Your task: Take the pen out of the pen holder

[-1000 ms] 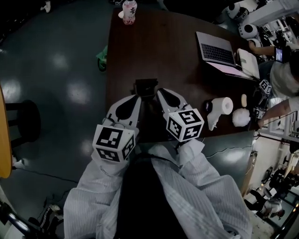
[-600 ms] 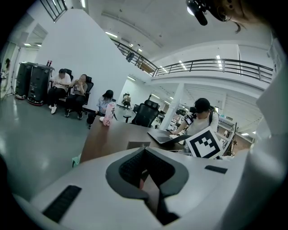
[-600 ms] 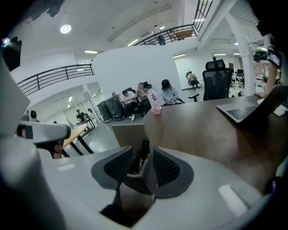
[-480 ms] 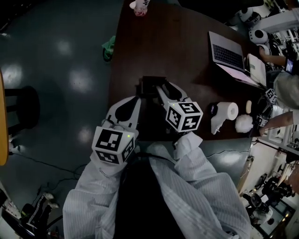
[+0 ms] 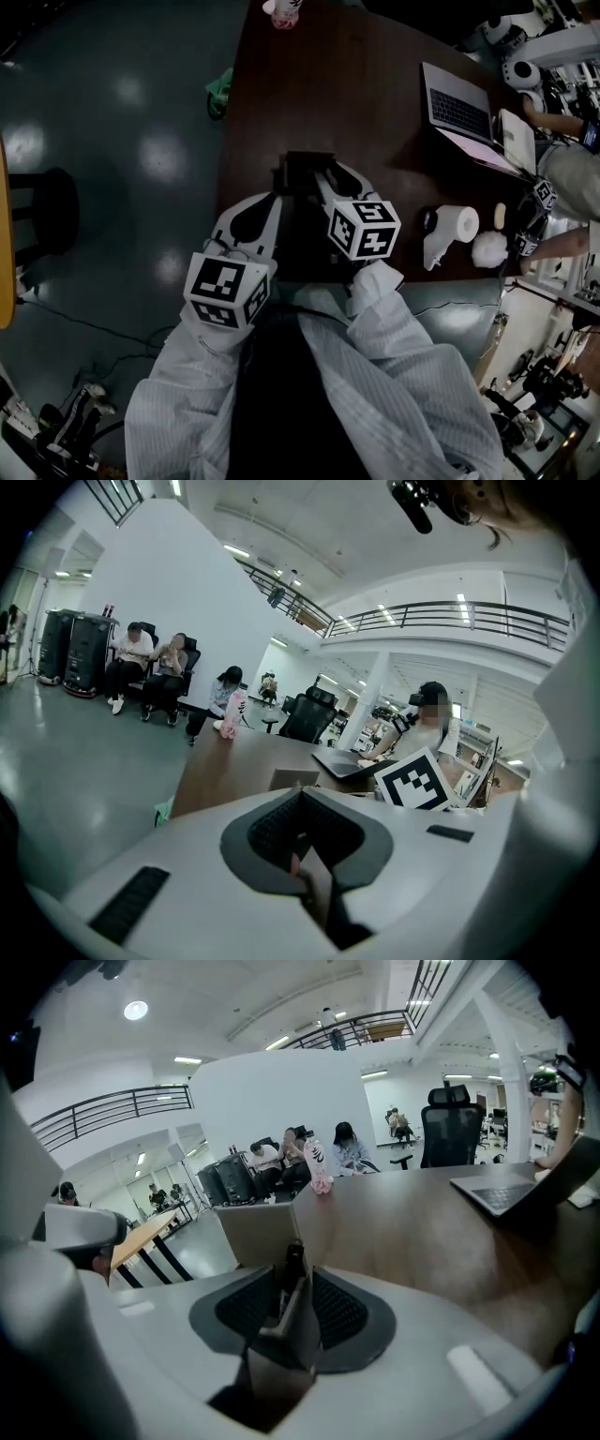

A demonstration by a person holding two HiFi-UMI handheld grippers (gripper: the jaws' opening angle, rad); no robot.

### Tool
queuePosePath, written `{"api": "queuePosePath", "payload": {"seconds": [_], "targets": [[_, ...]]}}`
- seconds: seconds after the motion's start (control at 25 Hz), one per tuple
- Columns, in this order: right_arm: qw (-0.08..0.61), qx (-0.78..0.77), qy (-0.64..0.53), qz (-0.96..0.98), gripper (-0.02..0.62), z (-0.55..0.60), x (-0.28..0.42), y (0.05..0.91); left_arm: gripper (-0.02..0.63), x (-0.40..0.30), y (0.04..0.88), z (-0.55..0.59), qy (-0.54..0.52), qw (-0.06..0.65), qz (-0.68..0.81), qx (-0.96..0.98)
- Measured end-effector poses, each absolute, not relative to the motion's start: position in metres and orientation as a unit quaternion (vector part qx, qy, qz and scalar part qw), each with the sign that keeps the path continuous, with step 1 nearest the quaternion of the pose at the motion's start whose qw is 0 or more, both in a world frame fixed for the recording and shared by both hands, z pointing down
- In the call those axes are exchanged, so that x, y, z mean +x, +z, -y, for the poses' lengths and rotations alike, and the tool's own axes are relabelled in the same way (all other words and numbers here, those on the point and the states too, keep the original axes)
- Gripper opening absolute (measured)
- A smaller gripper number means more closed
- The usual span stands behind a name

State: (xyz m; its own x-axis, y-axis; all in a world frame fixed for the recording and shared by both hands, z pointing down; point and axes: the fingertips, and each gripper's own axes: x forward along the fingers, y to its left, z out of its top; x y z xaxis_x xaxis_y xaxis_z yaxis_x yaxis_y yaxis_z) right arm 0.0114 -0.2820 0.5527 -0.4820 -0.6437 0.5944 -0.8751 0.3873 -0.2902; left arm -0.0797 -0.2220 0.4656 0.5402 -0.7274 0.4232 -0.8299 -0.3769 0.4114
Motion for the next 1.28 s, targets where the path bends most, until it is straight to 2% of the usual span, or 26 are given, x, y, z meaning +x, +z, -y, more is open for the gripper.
{"api": "queuePosePath", "payload": {"seconds": [0.32, 0.76, 1.28], "targets": [[0.196, 0.482, 0.277, 0.808, 0.055, 0.281, 0.015, 0.542, 0.005, -0.076, 0.455, 0.221, 0.082, 0.289, 0.467, 0.831], [0.170, 0.482, 0.249, 0.822, 0.048, 0.274, 0.020, 0.498, 0.005, -0.076, 0.427, 0.225, 0.066, 0.262, 0.464, 0.844], [0.088, 0.442, 0.186, 0.873, 0.048, 0.249, 0.009, 0.385, 0.005, -0.067, 0.372, 0.236, 0.046, 0.199, 0.459, 0.865]]}}
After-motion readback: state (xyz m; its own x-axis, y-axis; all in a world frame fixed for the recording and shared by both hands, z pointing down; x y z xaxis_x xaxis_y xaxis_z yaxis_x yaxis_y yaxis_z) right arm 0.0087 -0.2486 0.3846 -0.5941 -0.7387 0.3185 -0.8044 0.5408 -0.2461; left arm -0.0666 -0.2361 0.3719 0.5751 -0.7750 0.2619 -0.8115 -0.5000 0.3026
